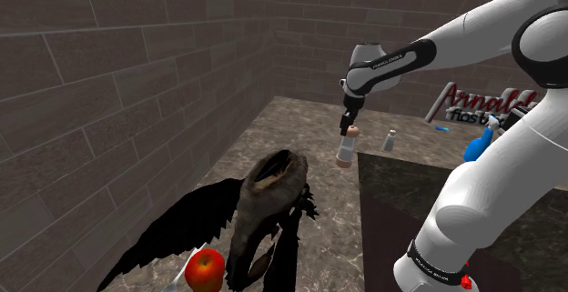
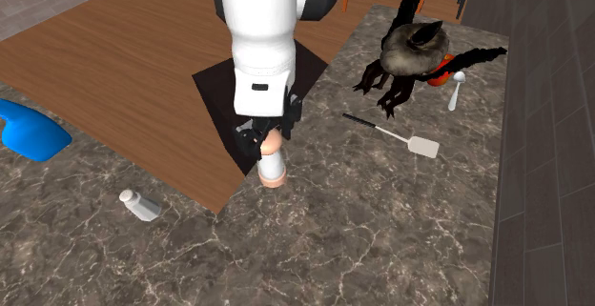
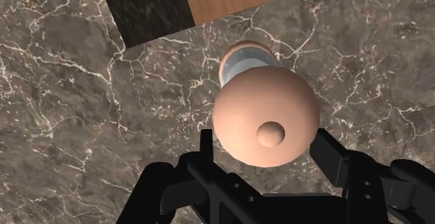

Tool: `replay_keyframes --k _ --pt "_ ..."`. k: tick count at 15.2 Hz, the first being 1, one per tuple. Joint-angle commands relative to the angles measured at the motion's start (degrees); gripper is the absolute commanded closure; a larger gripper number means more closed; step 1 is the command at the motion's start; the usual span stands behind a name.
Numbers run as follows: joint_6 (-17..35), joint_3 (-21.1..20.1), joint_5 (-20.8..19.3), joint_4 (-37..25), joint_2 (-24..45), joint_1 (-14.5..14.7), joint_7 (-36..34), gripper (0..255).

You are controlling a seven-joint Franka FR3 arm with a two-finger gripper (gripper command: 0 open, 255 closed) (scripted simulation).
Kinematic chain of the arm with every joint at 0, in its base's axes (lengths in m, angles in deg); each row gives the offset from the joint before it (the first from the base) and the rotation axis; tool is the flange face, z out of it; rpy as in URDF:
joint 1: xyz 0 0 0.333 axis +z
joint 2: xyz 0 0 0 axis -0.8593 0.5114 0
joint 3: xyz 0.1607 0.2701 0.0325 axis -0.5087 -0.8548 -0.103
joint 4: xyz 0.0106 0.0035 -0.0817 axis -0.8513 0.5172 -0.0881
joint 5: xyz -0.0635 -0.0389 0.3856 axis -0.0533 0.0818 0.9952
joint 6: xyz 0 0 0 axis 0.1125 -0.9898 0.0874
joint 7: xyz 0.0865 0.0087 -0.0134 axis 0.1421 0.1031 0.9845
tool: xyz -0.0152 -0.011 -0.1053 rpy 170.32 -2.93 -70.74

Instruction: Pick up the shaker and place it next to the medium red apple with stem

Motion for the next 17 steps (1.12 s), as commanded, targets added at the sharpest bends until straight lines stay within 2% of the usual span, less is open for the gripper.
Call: replay_keyframes --k 1,17 --pt "-1.6 -0.23 -0.11 -0.85 -0.77 -0.03 -0.08 255" --pt "-14.56 -1.97 -0.02 -10.01 -4.67 0.14 -0.07 255"
